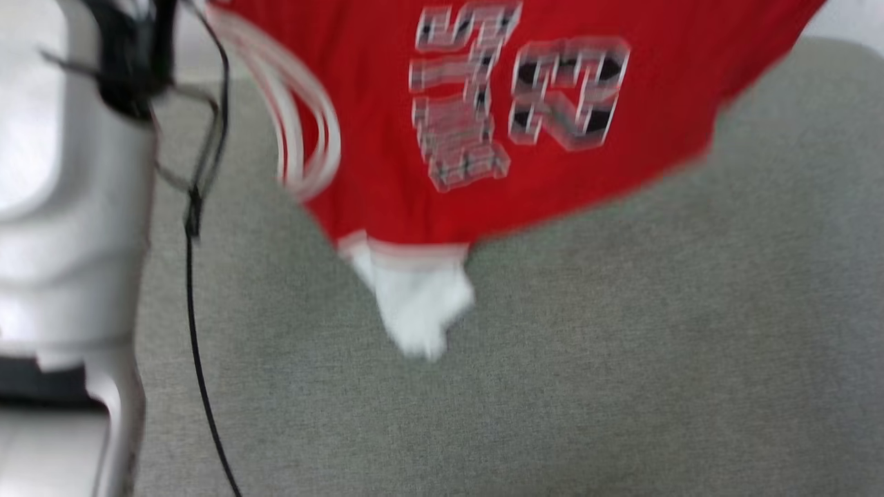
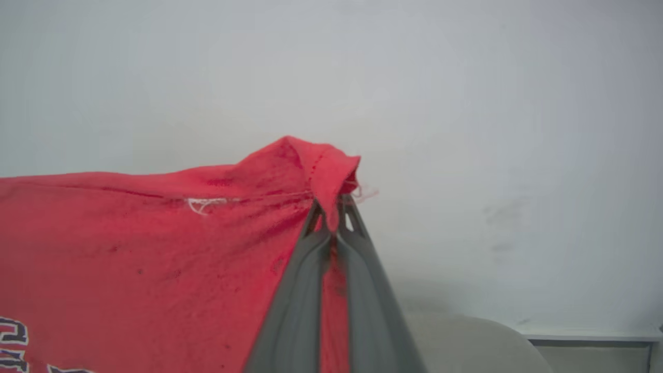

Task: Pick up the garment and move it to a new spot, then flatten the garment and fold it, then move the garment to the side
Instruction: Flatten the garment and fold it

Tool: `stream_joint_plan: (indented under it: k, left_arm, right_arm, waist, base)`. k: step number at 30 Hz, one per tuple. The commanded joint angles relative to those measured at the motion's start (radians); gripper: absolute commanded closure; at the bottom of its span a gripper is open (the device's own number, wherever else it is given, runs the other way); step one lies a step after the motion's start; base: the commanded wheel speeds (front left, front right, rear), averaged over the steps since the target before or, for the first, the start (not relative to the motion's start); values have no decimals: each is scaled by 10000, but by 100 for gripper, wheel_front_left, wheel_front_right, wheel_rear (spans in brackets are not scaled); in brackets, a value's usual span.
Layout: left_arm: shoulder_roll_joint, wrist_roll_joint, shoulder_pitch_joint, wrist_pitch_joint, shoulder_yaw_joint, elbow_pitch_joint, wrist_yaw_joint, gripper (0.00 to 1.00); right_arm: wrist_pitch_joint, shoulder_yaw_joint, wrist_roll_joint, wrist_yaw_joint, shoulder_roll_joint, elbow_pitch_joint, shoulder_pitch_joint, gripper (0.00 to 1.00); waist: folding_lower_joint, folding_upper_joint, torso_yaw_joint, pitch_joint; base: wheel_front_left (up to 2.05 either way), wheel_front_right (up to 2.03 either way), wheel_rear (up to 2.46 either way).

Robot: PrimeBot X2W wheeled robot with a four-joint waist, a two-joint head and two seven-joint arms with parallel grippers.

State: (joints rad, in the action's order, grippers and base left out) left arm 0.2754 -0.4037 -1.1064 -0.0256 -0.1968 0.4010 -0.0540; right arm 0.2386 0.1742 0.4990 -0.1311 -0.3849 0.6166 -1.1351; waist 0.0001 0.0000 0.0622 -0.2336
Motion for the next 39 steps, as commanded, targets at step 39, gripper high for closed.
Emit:
stream_joint_plan:
  k: [39]
  left_arm:
    - [54, -667, -2309, 2637, 508, 5255, 1269, 100]
  right_arm:
    - [-2662, 2175, 2096, 7, -167, 3224, -2205, 100]
  waist:
    - [-1, 0, -270, -2993]
  base:
    - [0, 0, 0]
